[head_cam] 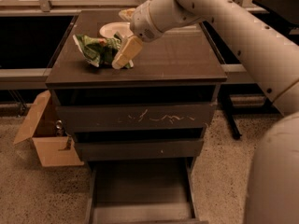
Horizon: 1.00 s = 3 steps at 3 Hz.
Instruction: Place green jalapeno chip bag into bottom drawer
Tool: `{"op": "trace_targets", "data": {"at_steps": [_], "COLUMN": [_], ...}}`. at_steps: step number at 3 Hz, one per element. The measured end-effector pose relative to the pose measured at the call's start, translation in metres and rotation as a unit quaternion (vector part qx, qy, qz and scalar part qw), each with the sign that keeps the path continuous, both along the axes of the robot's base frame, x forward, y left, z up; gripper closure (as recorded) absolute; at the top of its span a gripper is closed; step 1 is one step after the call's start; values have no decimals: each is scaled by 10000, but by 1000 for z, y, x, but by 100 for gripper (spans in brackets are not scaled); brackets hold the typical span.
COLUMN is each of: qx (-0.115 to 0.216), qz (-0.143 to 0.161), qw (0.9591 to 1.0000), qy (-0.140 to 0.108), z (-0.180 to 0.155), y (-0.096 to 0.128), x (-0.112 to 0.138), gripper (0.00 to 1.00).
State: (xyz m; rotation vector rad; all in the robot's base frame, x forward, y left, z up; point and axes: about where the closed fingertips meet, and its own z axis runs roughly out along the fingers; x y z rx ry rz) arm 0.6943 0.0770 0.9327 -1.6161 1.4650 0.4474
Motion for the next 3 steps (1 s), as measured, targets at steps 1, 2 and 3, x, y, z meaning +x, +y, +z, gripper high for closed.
{"op": "trace_targets", "data": {"at_steps": [1,2,3], "qx": [2,-46,-33], "qz": [322,461,559], "qw": [9994,9987,9982], "qy": [-107,-209,-199], "z": [-13,-22,-37], "y": [26,41,54], "x": [19,36,52], "gripper": [0,0,13]}}
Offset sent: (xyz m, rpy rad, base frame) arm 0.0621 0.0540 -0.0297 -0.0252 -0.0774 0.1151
